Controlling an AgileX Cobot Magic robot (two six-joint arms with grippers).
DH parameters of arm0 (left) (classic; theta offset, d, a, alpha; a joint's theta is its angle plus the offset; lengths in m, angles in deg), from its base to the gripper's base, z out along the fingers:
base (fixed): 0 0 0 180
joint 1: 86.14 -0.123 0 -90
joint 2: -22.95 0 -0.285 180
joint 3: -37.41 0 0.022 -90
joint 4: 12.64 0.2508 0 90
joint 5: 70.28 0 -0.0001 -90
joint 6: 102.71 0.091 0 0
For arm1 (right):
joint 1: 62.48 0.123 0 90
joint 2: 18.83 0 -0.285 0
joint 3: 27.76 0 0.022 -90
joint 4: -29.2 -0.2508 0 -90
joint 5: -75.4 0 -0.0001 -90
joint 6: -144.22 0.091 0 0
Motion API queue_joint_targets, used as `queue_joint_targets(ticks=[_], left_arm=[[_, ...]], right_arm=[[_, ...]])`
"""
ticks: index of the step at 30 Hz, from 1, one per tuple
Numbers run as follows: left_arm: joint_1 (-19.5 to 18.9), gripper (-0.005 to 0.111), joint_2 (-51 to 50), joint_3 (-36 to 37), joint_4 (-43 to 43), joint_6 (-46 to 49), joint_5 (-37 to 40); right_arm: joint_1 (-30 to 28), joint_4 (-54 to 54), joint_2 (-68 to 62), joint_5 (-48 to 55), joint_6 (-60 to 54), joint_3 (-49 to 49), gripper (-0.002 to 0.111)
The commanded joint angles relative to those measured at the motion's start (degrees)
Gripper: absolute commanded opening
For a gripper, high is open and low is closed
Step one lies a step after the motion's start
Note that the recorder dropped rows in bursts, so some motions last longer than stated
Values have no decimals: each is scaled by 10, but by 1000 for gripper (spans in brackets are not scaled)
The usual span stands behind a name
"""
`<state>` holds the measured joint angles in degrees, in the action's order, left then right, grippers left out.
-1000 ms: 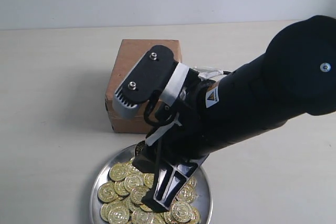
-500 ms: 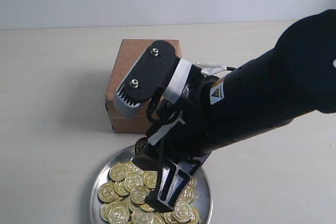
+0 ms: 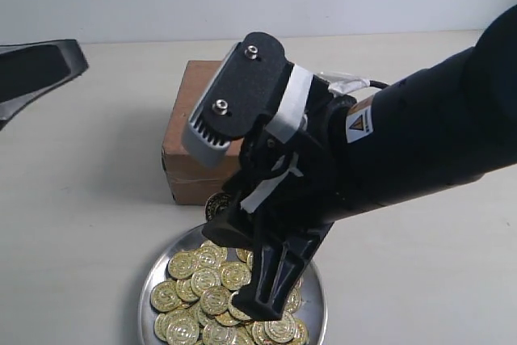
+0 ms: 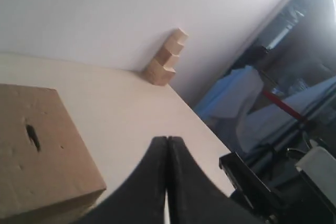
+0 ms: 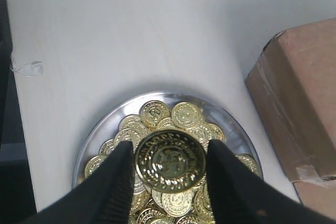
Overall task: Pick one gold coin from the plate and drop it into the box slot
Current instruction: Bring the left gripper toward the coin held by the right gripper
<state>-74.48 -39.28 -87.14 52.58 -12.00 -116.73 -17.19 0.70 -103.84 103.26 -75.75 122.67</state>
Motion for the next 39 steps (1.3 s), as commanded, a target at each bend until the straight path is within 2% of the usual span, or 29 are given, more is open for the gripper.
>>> queue_joint_targets(ticks=[1, 2, 3, 4, 5, 6, 7, 8, 9, 11, 14, 17, 23, 39], left_arm=[[3, 0, -60, -35, 72, -43, -76], [3, 0, -66, -45, 99, -71, -78], [3, 0, -81, -65, 183, -141, -80], [3, 1, -88, -74, 232, -170, -83], [5, 7, -100, -92, 300, -231, -96], [5, 11, -104, -96, 308, -250, -105], [5, 23, -110, -105, 314, -260, -133], [5, 28, -113, -110, 315, -260, -143], [5, 43, -116, -112, 320, -266, -161], [5, 58, -116, -112, 342, -292, -161], [5, 54, -116, -112, 347, -318, -161], [6, 44, -125, -112, 347, -312, -163], [64, 51, -195, -120, 347, -312, -162], [83, 51, -243, -154, 347, -310, -169]], right_arm=[[1, 10, 5, 1, -7, 3, 27], [1, 14, 5, 3, -9, 3, 27], [1, 26, 5, 6, -9, 3, 27], [1, 32, 5, 6, -9, 3, 27], [1, 38, 5, 6, -9, 3, 27], [1, 39, 5, 6, -9, 3, 27], [1, 46, 5, 6, -9, 3, 27], [1, 57, 5, 8, -9, 3, 27], [1, 84, 5, 9, -5, 3, 27], [1, 91, 5, 9, -4, 3, 27], [1, 91, 4, 8, -4, 3, 27], [1, 91, 4, 8, -4, 3, 27], [1, 91, 4, 8, -4, 3, 27], [1, 106, 4, 2, -4, 3, 27]])
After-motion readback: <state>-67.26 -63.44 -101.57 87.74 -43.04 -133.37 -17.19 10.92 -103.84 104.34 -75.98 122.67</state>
